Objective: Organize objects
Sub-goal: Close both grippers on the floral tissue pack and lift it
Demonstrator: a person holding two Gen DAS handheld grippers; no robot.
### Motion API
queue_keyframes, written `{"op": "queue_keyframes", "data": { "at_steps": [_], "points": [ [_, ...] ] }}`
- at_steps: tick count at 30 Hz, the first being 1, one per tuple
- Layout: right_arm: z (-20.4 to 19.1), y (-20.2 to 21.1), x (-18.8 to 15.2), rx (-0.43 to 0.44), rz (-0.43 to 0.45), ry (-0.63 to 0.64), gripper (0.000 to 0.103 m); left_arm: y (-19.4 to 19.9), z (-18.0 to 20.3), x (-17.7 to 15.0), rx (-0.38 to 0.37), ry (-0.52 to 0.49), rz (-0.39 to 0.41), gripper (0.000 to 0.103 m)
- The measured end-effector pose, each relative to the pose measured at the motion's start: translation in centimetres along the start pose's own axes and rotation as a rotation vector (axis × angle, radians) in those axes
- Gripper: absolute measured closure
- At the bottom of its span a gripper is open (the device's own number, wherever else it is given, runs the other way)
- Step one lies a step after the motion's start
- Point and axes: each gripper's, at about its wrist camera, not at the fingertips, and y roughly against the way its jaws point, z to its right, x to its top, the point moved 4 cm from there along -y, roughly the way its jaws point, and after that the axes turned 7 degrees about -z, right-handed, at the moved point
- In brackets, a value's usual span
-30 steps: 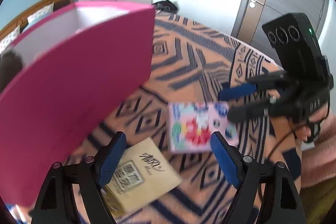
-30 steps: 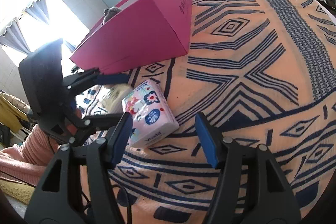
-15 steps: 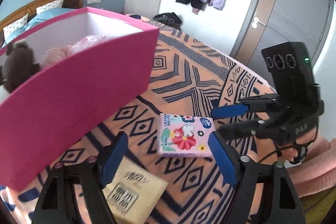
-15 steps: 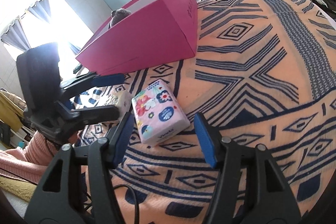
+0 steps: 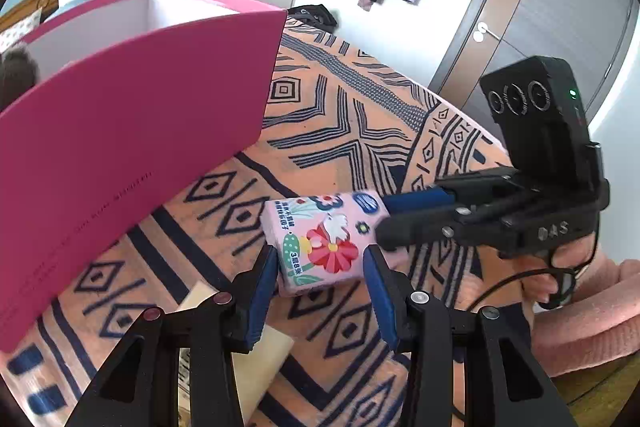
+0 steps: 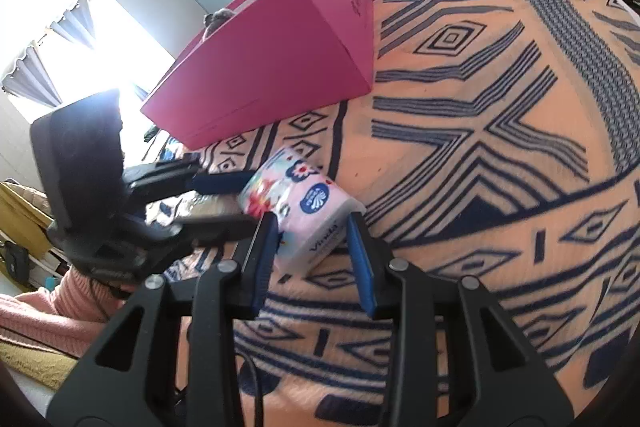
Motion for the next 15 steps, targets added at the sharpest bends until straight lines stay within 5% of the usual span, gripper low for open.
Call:
{"op": "queue_keyframes", "data": {
  "at_steps": [15],
  "points": [
    [0.4, -1.0, 1.4, -0.008, -0.020, 0.015, 0.064, 0.3, -0.3, -0.3, -0.005, 0.151, 0.020, 0.059]
  ]
}}
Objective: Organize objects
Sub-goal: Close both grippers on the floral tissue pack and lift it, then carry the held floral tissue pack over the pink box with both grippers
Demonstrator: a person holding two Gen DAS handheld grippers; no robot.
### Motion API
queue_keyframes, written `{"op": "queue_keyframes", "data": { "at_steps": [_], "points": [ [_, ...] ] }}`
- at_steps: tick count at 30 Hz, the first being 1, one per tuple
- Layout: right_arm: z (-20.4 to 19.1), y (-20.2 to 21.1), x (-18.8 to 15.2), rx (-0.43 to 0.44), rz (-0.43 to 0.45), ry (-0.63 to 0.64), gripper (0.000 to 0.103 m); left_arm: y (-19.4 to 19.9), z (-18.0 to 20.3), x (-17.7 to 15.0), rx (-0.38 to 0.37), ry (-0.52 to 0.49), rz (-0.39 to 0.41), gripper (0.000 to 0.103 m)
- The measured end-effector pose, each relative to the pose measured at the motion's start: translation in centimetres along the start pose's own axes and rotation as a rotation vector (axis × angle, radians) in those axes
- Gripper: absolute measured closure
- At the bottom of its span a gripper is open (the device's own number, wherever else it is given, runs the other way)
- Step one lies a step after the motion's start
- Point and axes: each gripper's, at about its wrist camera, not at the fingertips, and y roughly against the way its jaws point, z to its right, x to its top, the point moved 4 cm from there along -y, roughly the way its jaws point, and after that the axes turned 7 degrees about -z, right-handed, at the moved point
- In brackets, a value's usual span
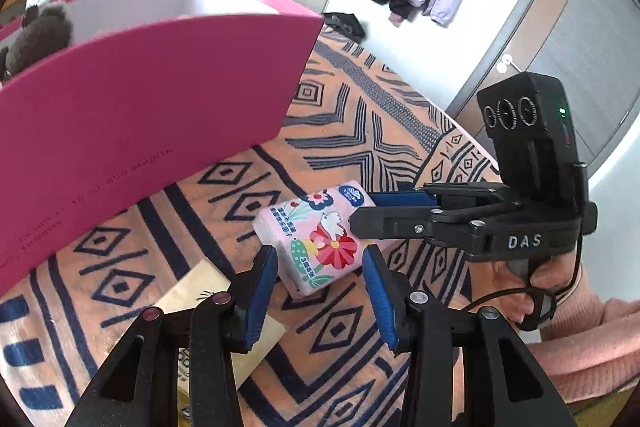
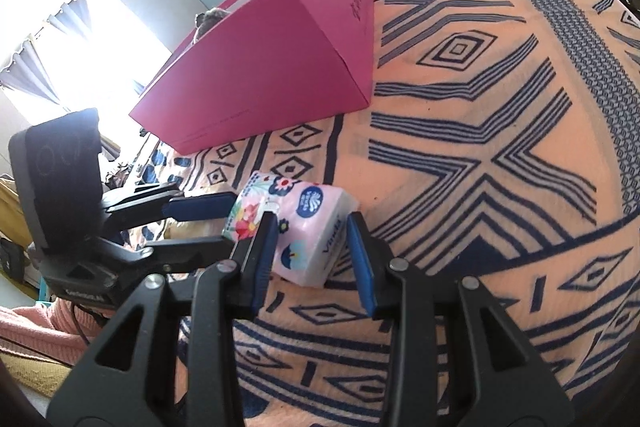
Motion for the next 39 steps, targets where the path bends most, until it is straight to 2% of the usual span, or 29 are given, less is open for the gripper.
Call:
{"op": "queue_keyframes", "data": {
  "at_steps": [7, 14, 39],
  "points": [
    [-0.6, 0.1, 0.0, -0.023, 0.016, 0.022, 0.064, 0.0, 0.4, 0.0, 0.008, 0.013, 0.017, 0.059],
    [-2.6, 1.2, 0.3, -0.064, 0.065, 0.098, 0.064, 1.8, 1.4, 0.4, 0.054, -0.007, 0.082, 0.059],
    [-5.5, 3.6, 2.3, -0.069, 0.157, 0.181, 0.064, 6.1, 2.5, 1.1, 0.113, -0.030, 0.200, 0.059]
  ]
}}
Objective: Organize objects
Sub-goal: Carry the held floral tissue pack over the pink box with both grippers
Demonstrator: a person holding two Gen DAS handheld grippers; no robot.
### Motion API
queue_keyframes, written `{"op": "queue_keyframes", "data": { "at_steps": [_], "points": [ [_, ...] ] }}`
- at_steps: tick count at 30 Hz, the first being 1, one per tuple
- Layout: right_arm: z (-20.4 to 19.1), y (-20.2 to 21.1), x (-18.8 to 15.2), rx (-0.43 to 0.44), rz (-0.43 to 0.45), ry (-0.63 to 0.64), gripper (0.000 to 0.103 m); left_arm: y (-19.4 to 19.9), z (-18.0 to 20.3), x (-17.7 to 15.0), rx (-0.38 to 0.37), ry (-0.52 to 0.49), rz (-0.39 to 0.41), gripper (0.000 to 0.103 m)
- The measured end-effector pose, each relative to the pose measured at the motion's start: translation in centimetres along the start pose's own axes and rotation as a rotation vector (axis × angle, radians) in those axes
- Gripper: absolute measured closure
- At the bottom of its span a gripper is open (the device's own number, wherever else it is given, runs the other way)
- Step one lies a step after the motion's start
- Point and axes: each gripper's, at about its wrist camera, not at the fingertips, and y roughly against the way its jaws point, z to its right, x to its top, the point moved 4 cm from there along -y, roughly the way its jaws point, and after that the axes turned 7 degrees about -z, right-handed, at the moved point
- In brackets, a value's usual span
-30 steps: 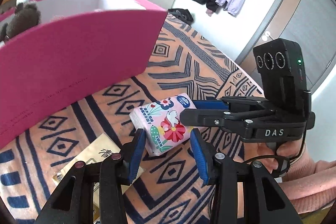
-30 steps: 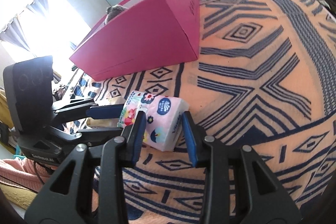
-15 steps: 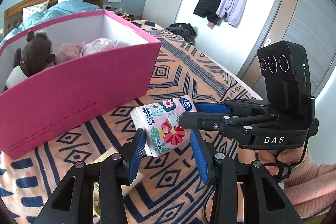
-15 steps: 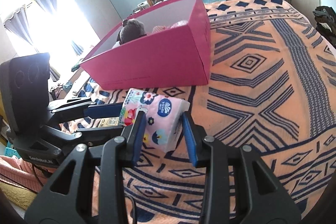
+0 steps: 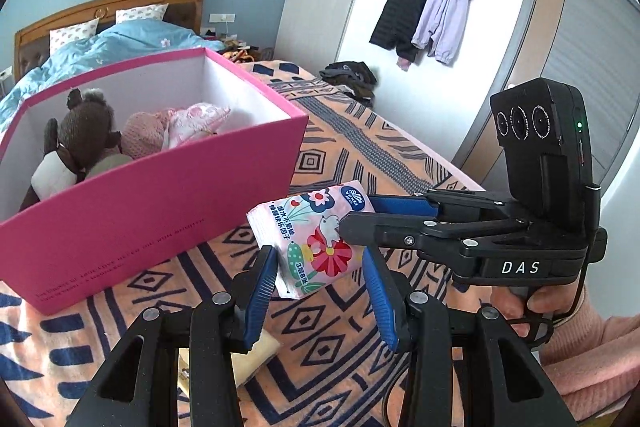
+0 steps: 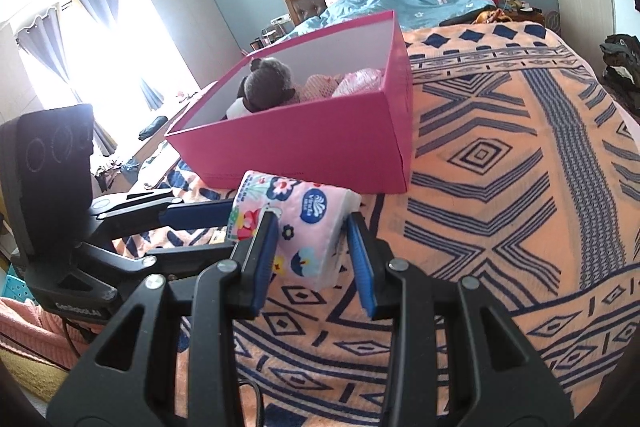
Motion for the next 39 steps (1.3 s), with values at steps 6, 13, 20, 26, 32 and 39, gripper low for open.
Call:
{"op": "queue_keyframes", "data": {
  "at_steps": [6, 13, 20, 26, 32, 39],
  "points": [
    [-0.5, 0.5, 0.9, 0.003, 0.021, 0.018, 0.064, 0.9, 0.0, 0.7, 0.006, -0.004, 0.031, 0.059],
    [-1.0, 0.8, 1.8, 0.005, 0.040, 0.035, 0.064, 1.6, -0.1, 1.5, 0.018, -0.008, 0.057, 0.059],
    [-1.3, 1.1, 2.6, 0.012, 0.053, 0.047, 0.064, 2.2, -0.3, 2.4, 0.029, -0.012, 0.079, 0.059],
    [-1.5, 1.4, 3.3, 0.010, 0.067, 0.059, 0.064, 2.6, -0.4, 3.1, 0.033, -0.014, 0.102, 0.059],
    [-1.7, 1.7, 3.8, 0.010, 0.077, 0.066, 0.064, 2.8, -0.3, 3.5, 0.035, -0.017, 0.112, 0.059],
    [-1.7, 1.7, 4.5, 0.016, 0.083, 0.071, 0.064, 3.0, -0.6, 4.0, 0.041, -0.011, 0.126, 0.059]
  ]
}}
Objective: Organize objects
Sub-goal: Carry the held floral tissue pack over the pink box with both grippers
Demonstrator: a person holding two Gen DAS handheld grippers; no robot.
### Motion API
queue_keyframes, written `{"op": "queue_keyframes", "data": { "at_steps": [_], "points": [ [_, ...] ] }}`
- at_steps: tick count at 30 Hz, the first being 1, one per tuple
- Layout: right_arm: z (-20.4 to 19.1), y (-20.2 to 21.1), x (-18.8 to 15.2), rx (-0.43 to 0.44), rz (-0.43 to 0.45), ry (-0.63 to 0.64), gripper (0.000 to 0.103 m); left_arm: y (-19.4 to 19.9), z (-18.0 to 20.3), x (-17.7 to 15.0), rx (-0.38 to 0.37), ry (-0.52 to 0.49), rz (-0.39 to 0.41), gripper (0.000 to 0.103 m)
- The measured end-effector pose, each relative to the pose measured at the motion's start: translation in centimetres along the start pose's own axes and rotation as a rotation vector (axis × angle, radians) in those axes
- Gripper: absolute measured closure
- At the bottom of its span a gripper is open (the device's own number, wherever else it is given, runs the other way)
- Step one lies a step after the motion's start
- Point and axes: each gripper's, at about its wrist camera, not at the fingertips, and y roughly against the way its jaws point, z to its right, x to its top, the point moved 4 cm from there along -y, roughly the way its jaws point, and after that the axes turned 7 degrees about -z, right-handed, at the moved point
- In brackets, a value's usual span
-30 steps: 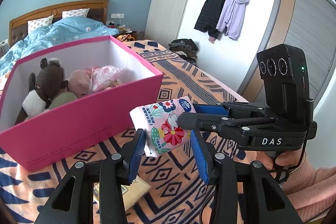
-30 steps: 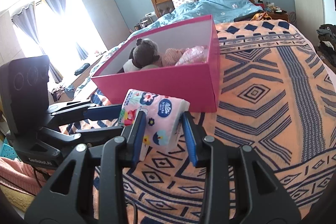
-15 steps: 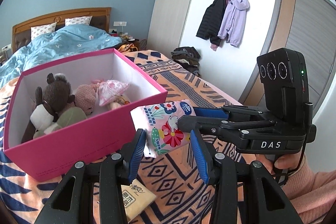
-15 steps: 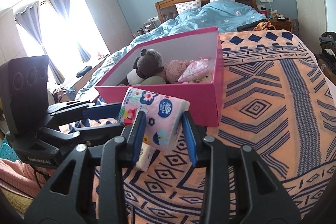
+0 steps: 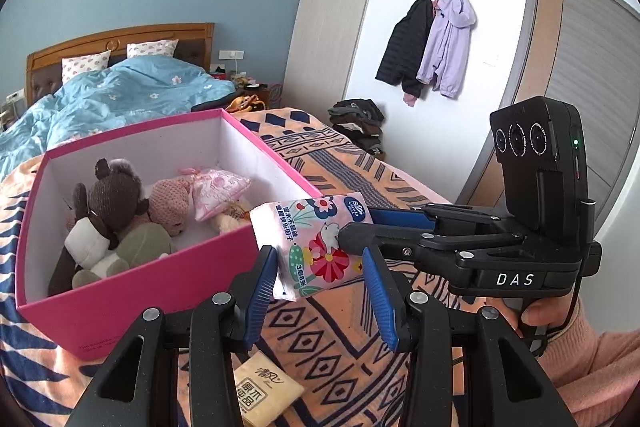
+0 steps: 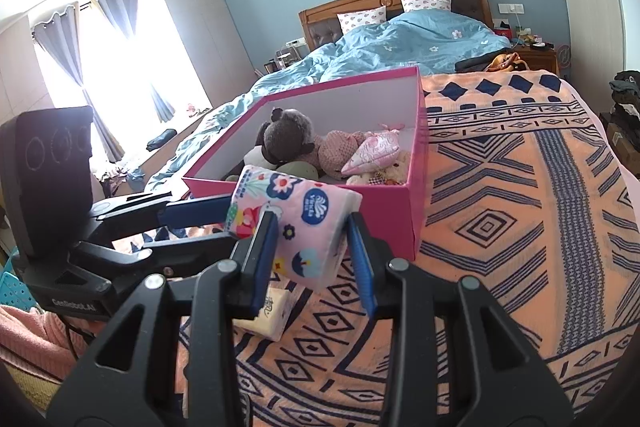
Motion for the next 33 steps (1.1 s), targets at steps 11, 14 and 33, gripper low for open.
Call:
{"op": "queue_keyframes", "data": {
  "at_steps": [11, 14, 33],
  "points": [
    [0.1, -0.1, 0.7, 0.003, 0.008, 0.005, 0.064, 0.0, -0.3, 0.5, 0.006, 0.001, 0.012, 0.059],
    [0.1, -0.1, 0.7, 0.004, 0.008, 0.004, 0.064, 0.0, -0.5, 0.6, 0.007, 0.003, 0.013, 0.059],
    [0.3, -0.4, 2.1, 0.014, 0.021, -0.001, 0.064, -0.1, -1.1, 1.8, 0.007, 0.011, 0.027, 0.059]
  ]
}}
